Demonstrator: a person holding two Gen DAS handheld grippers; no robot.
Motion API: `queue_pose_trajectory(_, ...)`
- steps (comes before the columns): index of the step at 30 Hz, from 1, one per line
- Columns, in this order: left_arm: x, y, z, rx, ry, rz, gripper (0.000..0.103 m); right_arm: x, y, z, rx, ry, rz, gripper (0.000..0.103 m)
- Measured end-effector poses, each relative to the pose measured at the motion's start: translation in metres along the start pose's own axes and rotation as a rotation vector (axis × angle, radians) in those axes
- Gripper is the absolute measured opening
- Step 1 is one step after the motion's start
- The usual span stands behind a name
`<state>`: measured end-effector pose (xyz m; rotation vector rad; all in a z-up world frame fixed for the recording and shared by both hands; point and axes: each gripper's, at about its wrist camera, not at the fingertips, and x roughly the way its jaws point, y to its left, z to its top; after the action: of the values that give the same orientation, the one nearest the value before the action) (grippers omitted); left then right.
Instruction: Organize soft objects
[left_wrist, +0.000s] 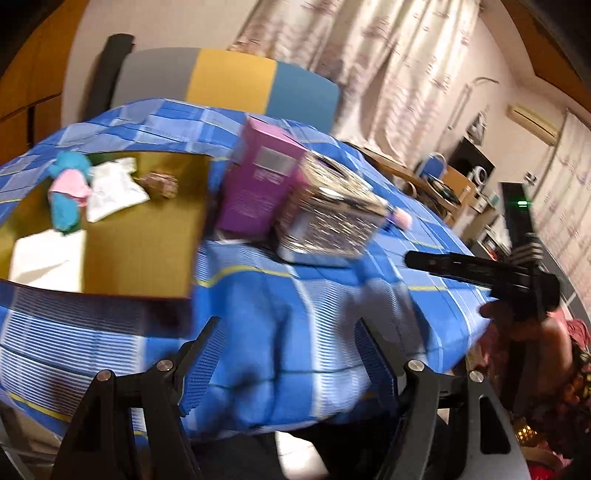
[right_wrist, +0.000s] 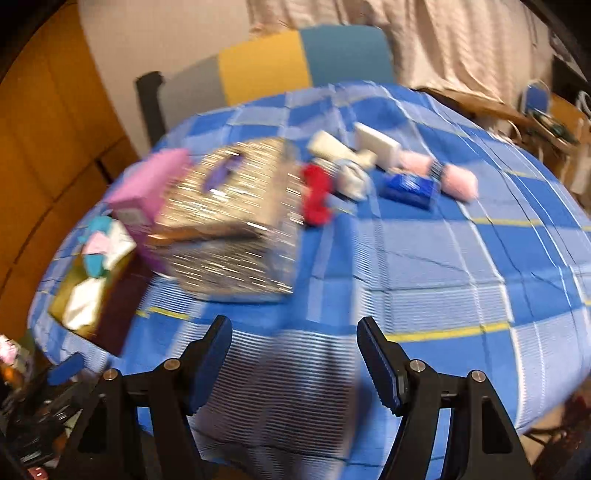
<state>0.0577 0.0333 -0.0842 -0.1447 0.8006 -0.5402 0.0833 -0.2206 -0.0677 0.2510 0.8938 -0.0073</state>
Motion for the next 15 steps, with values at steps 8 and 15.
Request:
queue_pose_trajectory(8,0.026,-0.053,-0.006,0.126,0.099,-0.054,0.073,0.025,-0.074,0.004,0.027,0.031,-0.1,0.071)
queue_pose_trajectory(15,0.043,-0.079,0.013,0.15,0.118,-0.085,0.073,0.049,-0.12,0.053,0.032,0.039,-0.108,0.072)
